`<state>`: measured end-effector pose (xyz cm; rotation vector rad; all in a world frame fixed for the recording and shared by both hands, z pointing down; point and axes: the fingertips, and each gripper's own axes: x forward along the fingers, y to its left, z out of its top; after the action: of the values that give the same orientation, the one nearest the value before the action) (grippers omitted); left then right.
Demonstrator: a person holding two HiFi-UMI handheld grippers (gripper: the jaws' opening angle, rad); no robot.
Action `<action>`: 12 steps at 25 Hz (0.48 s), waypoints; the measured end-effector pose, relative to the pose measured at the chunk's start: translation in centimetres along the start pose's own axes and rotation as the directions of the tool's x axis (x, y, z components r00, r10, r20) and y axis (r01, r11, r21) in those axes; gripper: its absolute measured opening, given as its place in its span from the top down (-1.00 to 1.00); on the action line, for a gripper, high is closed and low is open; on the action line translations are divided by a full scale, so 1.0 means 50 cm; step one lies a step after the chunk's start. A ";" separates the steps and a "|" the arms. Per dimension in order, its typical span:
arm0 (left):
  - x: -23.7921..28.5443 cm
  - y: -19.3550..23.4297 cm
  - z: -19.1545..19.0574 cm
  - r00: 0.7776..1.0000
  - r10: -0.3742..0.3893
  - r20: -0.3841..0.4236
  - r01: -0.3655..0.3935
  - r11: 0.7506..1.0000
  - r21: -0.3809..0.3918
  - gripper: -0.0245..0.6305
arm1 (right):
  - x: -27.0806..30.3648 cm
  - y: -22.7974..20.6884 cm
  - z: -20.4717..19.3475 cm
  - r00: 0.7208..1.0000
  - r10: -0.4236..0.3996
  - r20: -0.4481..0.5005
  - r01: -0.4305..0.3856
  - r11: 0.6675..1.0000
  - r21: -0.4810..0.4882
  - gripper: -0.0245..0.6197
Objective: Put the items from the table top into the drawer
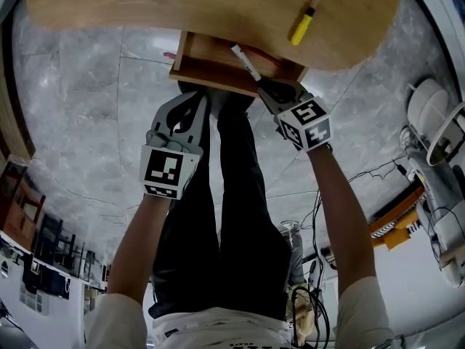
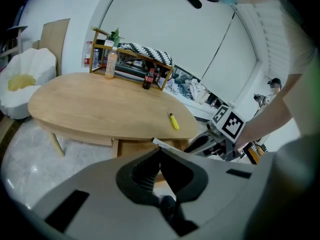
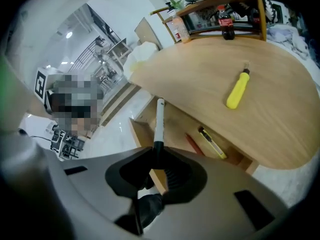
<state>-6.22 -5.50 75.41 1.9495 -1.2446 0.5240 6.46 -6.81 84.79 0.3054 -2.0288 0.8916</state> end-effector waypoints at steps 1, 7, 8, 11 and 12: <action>0.001 0.002 -0.002 1.000 0.001 0.000 -0.001 1.000 -0.003 0.86 | 0.006 -0.003 -0.004 1.000 0.001 -0.015 -0.001 1.000 -0.003 0.67; 0.010 0.020 -0.013 1.000 0.010 -0.004 -0.010 1.000 -0.020 0.86 | 0.053 -0.031 -0.027 0.992 -0.014 -0.124 0.014 1.000 -0.005 0.66; 0.012 0.023 -0.015 1.000 0.011 -0.005 -0.011 1.000 -0.022 0.86 | 0.061 -0.035 -0.031 0.990 -0.017 -0.142 0.016 1.000 -0.008 0.66; 0.015 0.032 -0.021 1.000 0.014 -0.009 -0.014 0.999 -0.030 0.86 | 0.079 -0.043 -0.038 0.982 -0.029 -0.184 0.025 0.999 -0.024 0.66; 0.016 0.034 -0.022 1.000 0.015 -0.011 -0.015 0.999 -0.032 0.86 | 0.083 -0.045 -0.040 0.981 -0.035 -0.193 0.030 0.999 -0.027 0.66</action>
<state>-7.35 -5.54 77.29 1.9103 -1.2544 0.5182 6.42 -6.58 89.91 0.2284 -1.8491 0.8426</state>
